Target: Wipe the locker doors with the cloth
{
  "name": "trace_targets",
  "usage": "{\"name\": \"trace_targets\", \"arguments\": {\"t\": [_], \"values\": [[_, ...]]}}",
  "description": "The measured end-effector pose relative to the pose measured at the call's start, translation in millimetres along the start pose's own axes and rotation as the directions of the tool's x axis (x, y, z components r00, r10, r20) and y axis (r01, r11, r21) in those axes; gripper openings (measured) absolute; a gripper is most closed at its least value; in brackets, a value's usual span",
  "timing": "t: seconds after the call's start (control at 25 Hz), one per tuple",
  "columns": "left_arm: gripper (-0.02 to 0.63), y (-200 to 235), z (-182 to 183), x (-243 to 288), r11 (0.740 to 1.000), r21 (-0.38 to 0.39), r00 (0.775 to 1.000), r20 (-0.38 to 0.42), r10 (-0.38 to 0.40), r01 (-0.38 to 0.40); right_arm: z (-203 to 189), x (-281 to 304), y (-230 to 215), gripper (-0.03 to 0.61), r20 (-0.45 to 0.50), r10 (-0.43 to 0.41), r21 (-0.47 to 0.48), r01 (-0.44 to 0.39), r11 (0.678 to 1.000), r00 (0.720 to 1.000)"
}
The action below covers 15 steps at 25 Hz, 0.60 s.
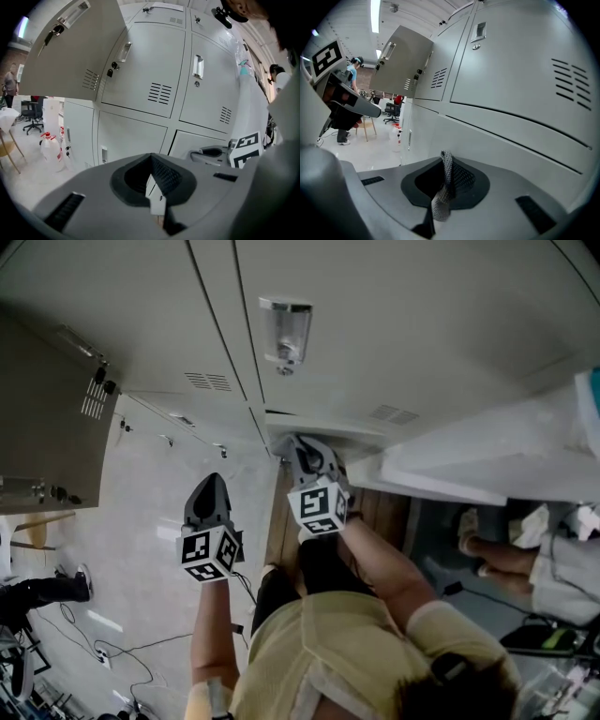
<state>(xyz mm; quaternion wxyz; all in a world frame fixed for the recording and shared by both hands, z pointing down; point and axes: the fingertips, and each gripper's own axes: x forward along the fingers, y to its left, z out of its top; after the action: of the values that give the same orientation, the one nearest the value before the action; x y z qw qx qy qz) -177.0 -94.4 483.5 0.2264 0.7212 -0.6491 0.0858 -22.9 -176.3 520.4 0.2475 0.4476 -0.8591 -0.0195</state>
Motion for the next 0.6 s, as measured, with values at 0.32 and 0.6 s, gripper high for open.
{"name": "trace_targets", "arguments": {"t": [0.32, 0.6], "values": [[-0.014, -31.8, 4.7, 20.0, 0.996, 0.033, 0.997, -0.010, -0.079, 0.080, -19.2, -17.7, -31.6, 0.018, -0.033, -0.075, 0.022, 0.076, 0.997, 0.997], [-0.014, -55.2, 5.9, 32.6, 0.989, 0.056, 0.990, -0.024, -0.139, 0.140, -32.4, -34.8, -57.4, 0.018, -0.057, -0.143, 0.050, 0.145, 0.988, 0.988]]}}
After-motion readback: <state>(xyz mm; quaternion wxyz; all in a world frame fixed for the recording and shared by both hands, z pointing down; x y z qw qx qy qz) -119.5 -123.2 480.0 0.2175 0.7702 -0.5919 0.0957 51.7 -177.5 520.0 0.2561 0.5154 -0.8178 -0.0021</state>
